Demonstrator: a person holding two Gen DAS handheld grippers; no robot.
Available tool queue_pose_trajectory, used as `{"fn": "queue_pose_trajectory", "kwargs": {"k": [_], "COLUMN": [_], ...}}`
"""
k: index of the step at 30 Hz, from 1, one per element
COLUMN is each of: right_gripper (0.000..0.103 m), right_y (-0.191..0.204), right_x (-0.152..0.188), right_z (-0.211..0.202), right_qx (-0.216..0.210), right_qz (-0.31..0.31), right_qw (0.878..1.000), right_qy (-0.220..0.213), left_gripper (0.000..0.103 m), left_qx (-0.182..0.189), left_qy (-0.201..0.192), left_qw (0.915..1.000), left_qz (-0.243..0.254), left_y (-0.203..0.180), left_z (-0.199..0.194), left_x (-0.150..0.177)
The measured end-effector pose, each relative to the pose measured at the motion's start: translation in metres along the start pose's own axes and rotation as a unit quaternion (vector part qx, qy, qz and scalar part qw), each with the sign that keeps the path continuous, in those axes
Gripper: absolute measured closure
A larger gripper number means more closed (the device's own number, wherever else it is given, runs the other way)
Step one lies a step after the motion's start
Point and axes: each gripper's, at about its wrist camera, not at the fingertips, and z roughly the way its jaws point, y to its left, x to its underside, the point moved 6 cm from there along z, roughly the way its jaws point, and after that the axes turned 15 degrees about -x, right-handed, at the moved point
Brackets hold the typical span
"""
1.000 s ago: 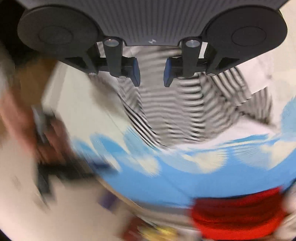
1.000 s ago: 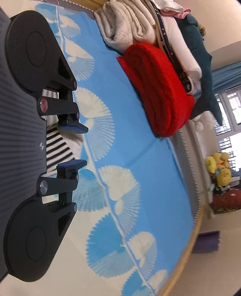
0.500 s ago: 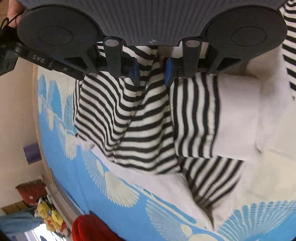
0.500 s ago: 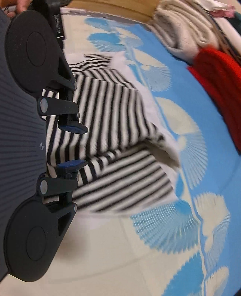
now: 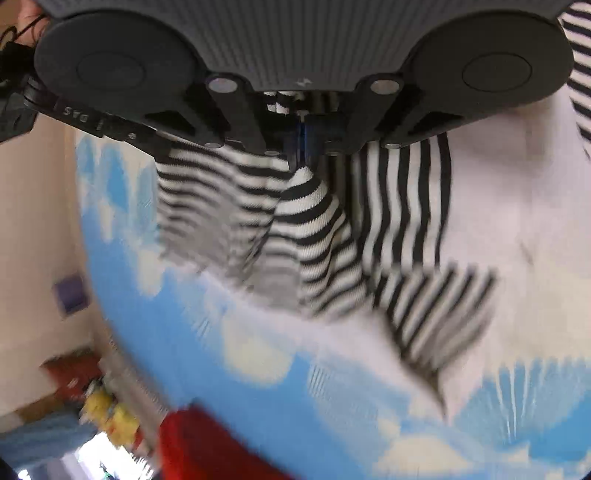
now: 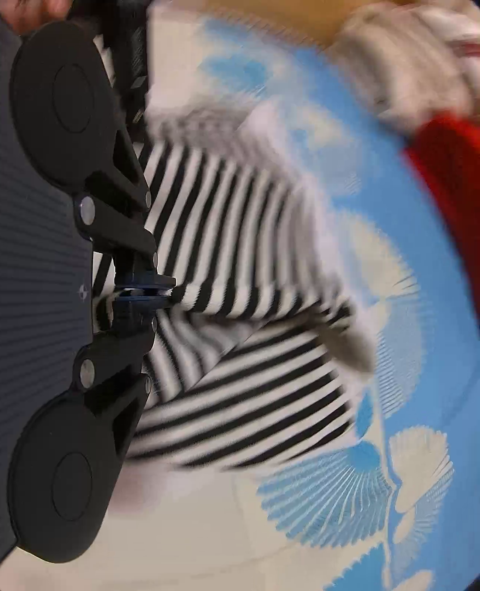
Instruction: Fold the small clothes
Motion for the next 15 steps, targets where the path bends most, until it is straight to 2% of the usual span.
{"fn": "queue_pose_trajectory", "kwargs": {"k": [3, 5, 7, 9, 10, 11, 13, 14, 15], "right_gripper": [0.102, 0.102, 0.102, 0.102, 0.102, 0.102, 0.102, 0.101, 0.098], "right_y": [0.010, 0.014, 0.013, 0.003, -0.006, -0.015, -0.039, -0.050, -0.057], "right_x": [-0.025, -0.041, -0.049, -0.050, -0.047, -0.043, -0.020, -0.009, -0.002], "right_z": [-0.037, -0.071, -0.099, -0.112, -0.110, -0.102, -0.076, -0.066, -0.059], "right_qx": [-0.078, -0.131, -0.156, -0.160, -0.137, -0.111, -0.038, -0.004, 0.021], "right_qz": [0.032, 0.053, 0.056, 0.072, 0.085, 0.096, 0.114, 0.122, 0.129], "right_qw": [0.993, 0.980, 0.968, 0.964, 0.971, 0.978, 0.991, 0.992, 0.991], "right_qy": [-0.082, -0.142, -0.189, -0.200, -0.179, -0.148, -0.054, -0.022, -0.010], "left_gripper": [0.102, 0.102, 0.102, 0.102, 0.102, 0.101, 0.099, 0.099, 0.095], "left_qx": [0.018, 0.024, 0.028, 0.024, 0.012, -0.009, -0.045, -0.044, -0.043], "left_qy": [-0.094, -0.153, -0.169, -0.134, -0.091, -0.047, 0.024, 0.031, 0.031], "left_qw": [0.9953, 0.9879, 0.9851, 0.9905, 0.9957, 0.9988, 0.9982, 0.9983, 0.9986], "left_qz": [0.005, 0.005, -0.004, -0.018, -0.010, 0.009, 0.034, 0.023, 0.006], "left_y": [0.004, 0.013, 0.026, 0.040, 0.043, 0.045, 0.052, 0.057, 0.061], "left_z": [-0.056, -0.090, -0.105, -0.096, -0.081, -0.065, -0.038, -0.034, -0.033], "left_x": [-0.026, -0.040, -0.044, -0.038, -0.030, -0.021, -0.005, -0.003, -0.005]}}
